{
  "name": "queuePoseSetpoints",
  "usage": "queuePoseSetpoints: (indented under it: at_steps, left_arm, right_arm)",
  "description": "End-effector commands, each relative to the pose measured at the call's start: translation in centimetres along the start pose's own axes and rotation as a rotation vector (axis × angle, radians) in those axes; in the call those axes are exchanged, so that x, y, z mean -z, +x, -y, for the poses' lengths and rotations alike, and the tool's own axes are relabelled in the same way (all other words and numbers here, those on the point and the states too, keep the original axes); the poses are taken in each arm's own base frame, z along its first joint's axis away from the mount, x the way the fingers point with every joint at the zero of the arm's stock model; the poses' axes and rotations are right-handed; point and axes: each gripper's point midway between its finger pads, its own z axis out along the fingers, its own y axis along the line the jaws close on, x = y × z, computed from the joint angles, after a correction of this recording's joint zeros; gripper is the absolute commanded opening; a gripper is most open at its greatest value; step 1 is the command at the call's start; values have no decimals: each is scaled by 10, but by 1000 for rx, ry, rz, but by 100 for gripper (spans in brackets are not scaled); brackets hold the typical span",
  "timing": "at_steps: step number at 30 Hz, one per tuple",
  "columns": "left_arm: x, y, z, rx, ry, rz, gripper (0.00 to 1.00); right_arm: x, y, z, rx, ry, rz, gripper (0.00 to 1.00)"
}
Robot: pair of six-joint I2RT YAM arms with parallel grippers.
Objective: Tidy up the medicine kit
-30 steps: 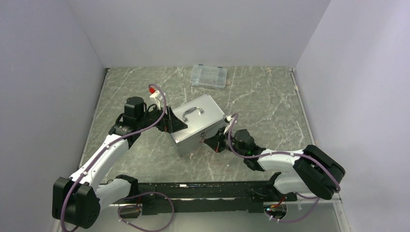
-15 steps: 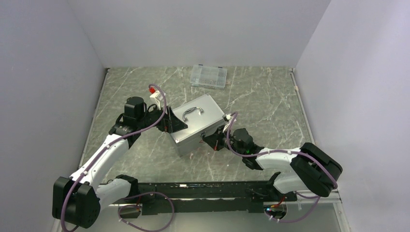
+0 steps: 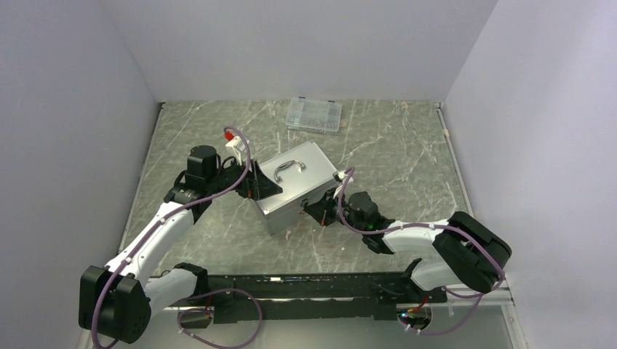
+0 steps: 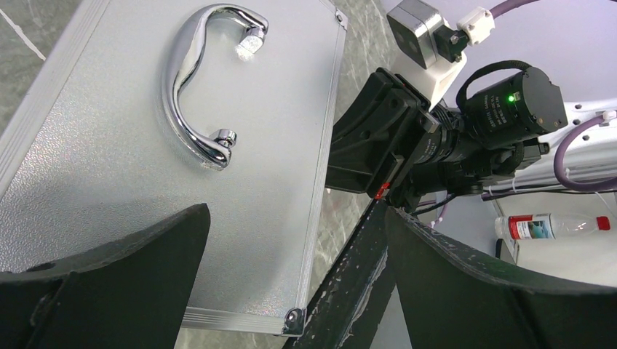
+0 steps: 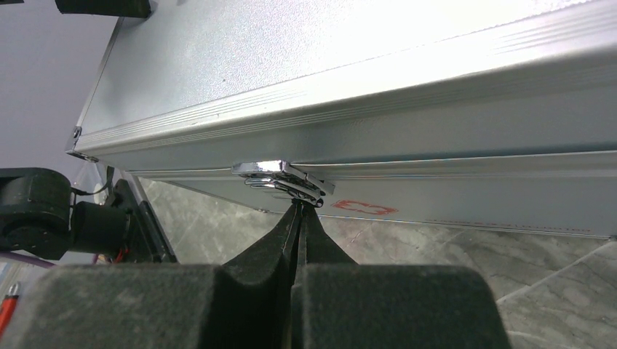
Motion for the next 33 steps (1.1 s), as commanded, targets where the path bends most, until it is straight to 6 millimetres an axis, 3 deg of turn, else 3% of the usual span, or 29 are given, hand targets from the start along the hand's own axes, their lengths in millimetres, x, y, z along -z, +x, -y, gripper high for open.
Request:
queuePoseSetpoints:
  at_steps: [1,7,11,19,25,29,33]
  left_arm:
    - [0,9,-3,13,-15,-27,99]
    - [3,5,-1,-1,-23,-21,99]
    - [7,-1,3,-21,-38,-5,99]
    - [20,-14,9,-61,-95,29,99]
    - [34,-19,11,-103,-162,38,99]
    - [47,-24,13,-141,-214,69,99]
    - [63,-28,11,-171,-293,100,99]
  right_arm:
    - [-1,-33,-18,29,-44,99,0]
    - [8,-24,-13,97,-15,29,1]
    - [18,-19,-10,151,5,-19,8]
    - [43,-31,-6,240,67,-8,35]
    - [62,-47,13,232,221,17,70]
    - [71,-54,18,222,278,20,78]
    - [82,-58,35,205,406,6,85]
